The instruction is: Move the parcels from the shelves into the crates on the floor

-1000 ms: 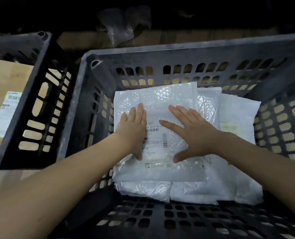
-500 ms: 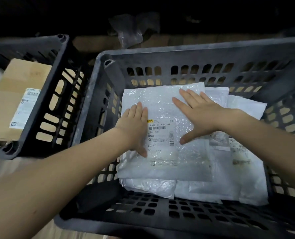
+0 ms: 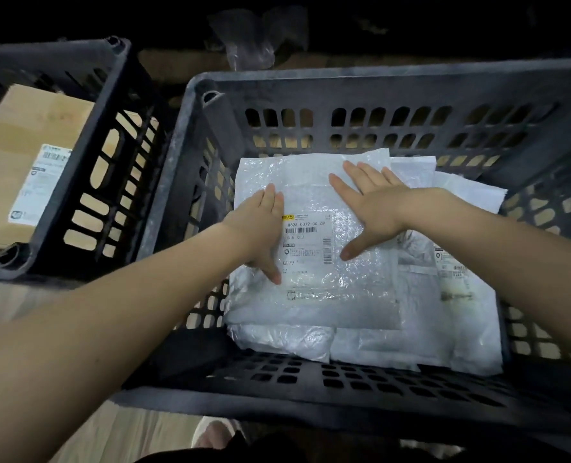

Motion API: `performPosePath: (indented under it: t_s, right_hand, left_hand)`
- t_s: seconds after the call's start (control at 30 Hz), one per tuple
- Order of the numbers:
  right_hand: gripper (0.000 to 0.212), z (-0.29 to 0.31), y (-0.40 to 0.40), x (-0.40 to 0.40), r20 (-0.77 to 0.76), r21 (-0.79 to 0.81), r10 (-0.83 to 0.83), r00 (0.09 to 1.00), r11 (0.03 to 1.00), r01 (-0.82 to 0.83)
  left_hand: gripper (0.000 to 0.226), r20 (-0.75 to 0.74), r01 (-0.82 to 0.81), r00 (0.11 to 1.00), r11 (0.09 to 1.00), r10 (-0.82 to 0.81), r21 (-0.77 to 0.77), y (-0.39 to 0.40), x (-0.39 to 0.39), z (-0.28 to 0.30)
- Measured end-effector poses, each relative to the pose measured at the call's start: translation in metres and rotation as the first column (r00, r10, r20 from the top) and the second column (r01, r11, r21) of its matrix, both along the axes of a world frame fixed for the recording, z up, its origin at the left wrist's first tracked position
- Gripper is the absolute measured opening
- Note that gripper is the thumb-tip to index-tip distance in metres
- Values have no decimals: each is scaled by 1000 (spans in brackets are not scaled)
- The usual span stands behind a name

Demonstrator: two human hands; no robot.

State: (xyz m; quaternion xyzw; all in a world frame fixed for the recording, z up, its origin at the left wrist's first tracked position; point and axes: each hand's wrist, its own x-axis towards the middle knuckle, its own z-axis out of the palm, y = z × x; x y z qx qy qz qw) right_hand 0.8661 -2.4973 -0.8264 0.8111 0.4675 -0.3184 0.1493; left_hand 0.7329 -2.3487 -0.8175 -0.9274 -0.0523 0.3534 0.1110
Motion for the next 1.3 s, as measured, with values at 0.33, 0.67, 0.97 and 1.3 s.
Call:
performPosePath:
  t_s: [0.33, 0.67, 0.97, 1.3]
  right_hand:
    - [125, -4, -33, -47, 217, 148, 137, 967, 974, -171]
    - [116, -6, -35, -64, 205, 179, 89, 975, 976, -127]
    - [115, -11, -57, -75, 187, 226, 162, 969, 953, -202]
    - [120, -29, -46, -82, 158, 162, 106, 982, 978, -132]
  left_hand:
    - [112, 54, 86, 995, 996, -87, 18, -4, -25, -15]
    - [105, 75, 30, 997, 1000, -29, -9, -10, -30, -7]
    - [113, 7, 40, 999, 999, -40, -11, -22, -50, -16]
    - [118, 10, -81, 997, 996, 81, 22, -38, -46, -33]
